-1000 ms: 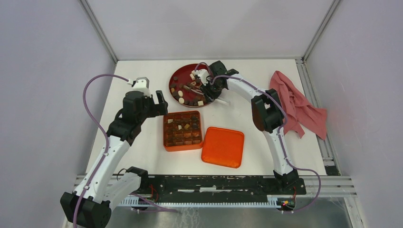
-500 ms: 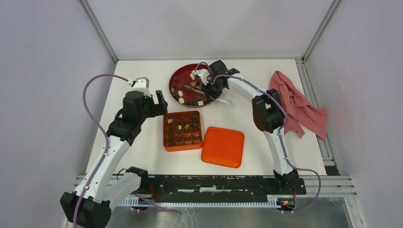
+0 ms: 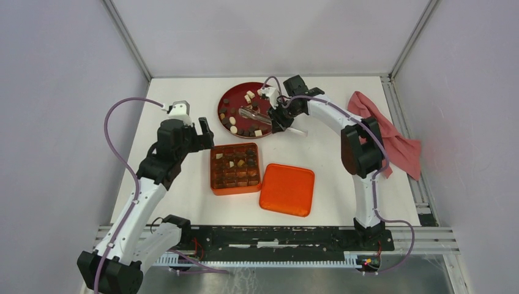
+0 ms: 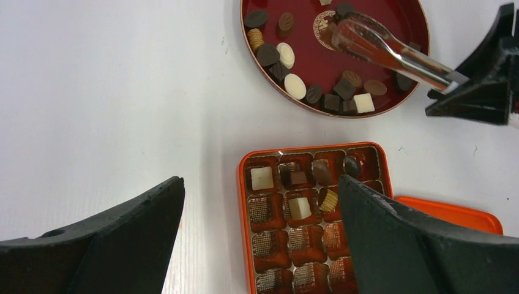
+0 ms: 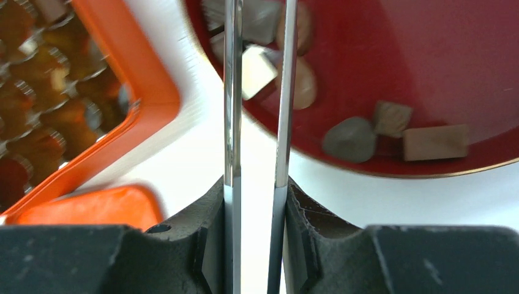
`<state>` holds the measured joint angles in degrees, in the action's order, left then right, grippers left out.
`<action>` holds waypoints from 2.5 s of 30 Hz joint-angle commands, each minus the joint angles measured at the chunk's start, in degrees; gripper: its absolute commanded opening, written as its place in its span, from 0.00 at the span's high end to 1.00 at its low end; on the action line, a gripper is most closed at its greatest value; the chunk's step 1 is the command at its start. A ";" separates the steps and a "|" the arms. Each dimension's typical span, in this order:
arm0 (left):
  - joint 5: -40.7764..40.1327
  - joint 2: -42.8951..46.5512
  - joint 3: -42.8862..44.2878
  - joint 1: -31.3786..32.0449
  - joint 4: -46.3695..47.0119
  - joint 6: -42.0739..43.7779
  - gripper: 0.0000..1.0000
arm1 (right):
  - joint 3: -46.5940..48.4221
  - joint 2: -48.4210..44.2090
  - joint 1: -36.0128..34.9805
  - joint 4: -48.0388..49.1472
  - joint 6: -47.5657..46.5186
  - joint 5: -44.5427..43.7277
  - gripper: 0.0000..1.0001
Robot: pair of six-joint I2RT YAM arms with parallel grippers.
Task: Pack the chocolate
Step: Place the fake chocolate in the packing box.
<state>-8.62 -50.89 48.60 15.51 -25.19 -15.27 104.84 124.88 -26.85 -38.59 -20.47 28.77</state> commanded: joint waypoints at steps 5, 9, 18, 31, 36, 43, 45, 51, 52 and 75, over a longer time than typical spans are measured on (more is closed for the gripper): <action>-5.94 5.02 -0.90 0.08 2.38 1.75 0.00 | -15.50 -16.25 -1.19 5.74 -6.86 15.55 1.00; -8.94 7.26 -1.55 0.03 2.95 1.41 0.00 | -23.89 -21.89 -4.38 8.87 -9.93 17.12 1.00; -12.77 9.71 -2.14 0.05 3.34 1.19 0.00 | -23.36 -19.80 -13.61 10.06 -8.99 10.40 1.00; -12.47 8.96 -2.01 0.09 3.04 1.36 0.00 | -21.68 -15.91 -17.01 7.56 -10.49 3.53 0.96; -12.30 8.97 -2.02 0.04 3.08 1.40 0.00 | -21.40 -15.04 -17.26 7.22 -10.73 2.19 0.93; -12.21 8.97 -2.01 0.05 3.15 1.47 0.00 | -19.93 -15.06 -18.47 6.17 -10.64 -0.93 0.82; -12.16 8.97 -2.01 0.07 3.13 1.46 0.00 | -19.53 -15.03 -18.92 5.80 -10.73 -2.47 0.81; -12.13 8.97 -2.02 0.03 3.14 1.47 0.00 | -18.12 -14.17 -19.47 4.06 -11.07 -4.96 0.73; -12.12 8.97 -2.02 0.05 3.13 1.47 0.00 | -18.05 -14.14 -19.46 3.98 -11.16 -5.14 0.73; -11.78 8.88 -2.02 0.05 3.13 1.48 0.00 | -16.82 -15.75 -19.56 2.71 -11.35 -2.71 0.60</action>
<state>-19.64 -42.00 46.52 15.51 -24.60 -15.29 85.08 110.54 -46.13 -36.01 -31.42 23.94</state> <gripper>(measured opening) 0.994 0.407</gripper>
